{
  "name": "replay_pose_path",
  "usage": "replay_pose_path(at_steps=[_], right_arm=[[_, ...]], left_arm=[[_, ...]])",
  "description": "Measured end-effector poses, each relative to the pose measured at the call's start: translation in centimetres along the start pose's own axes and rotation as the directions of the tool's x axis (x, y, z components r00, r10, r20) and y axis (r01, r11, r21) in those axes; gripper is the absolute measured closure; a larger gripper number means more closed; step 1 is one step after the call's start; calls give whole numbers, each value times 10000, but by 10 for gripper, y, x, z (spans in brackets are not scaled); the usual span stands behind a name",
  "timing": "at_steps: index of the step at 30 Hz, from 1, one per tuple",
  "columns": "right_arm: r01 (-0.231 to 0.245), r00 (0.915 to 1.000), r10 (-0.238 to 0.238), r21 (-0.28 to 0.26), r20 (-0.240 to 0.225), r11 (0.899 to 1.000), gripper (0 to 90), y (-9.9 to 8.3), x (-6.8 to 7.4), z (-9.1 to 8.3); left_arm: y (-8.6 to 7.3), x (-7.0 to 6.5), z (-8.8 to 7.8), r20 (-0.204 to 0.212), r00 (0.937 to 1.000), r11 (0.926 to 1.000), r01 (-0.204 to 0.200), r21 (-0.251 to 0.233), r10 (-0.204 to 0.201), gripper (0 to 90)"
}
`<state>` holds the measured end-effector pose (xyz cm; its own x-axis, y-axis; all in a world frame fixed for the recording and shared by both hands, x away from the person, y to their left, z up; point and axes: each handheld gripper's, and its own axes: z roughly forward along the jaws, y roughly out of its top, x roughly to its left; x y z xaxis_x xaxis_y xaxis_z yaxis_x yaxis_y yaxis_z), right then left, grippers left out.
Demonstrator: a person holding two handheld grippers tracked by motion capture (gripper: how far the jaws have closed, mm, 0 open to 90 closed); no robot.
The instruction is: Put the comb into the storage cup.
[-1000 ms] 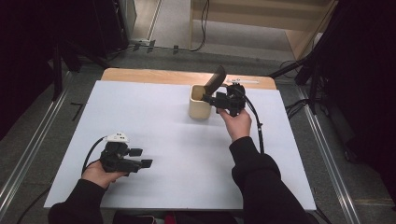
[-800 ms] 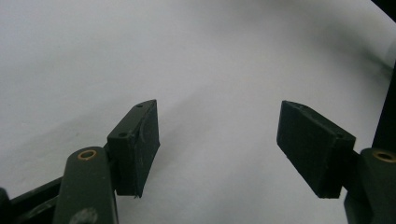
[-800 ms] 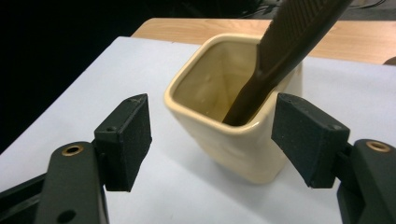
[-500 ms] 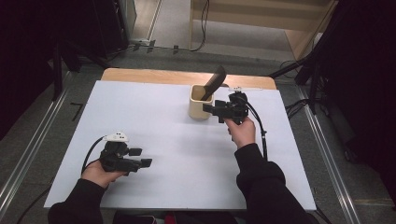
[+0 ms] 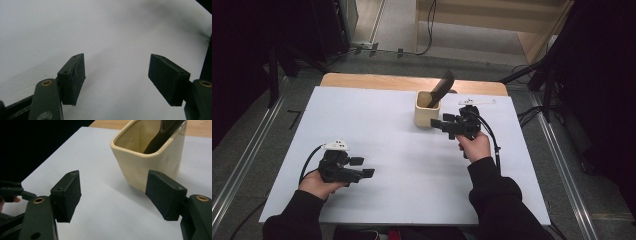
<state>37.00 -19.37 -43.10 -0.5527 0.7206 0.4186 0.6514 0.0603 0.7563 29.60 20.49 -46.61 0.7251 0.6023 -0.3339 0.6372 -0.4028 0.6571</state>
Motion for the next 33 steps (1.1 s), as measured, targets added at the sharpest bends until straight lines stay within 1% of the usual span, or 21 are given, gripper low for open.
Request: replay_pose_path(at_steps=[4,9,13,17,20,26,33], right_arm=[[141,9997,-139,105,-177,9998,269,-5,4,-4],[443,9982,-435,202,-414,9988,269,-13,12,-10],[617,9970,-604,242,-491,9978,268,-19,16,-14],[736,9963,-722,293,-474,9969,268,-25,19,-17],[720,9956,-694,396,-637,9966,268,-30,20,-20],[1002,9940,-982,420,-473,9941,268,-36,21,-26],[1150,9924,-1125,509,-505,9921,267,-45,25,-30]], left_arm=[[0,1,0,10,10000,10000,16,-48,-16,303],[1,2,-2,-8,10000,10000,16,-71,-16,303],[2,2,-2,0,10000,10000,-21,-78,21,303],[3,1,-2,-2,10000,9999,-85,-64,85,303],[4,1,-2,1,10000,9999,-79,-77,79,303],[4,1,-1,39,10000,9999,-88,-107,89,303],[5,1,-2,50,9999,9999,-131,-65,132,303]])
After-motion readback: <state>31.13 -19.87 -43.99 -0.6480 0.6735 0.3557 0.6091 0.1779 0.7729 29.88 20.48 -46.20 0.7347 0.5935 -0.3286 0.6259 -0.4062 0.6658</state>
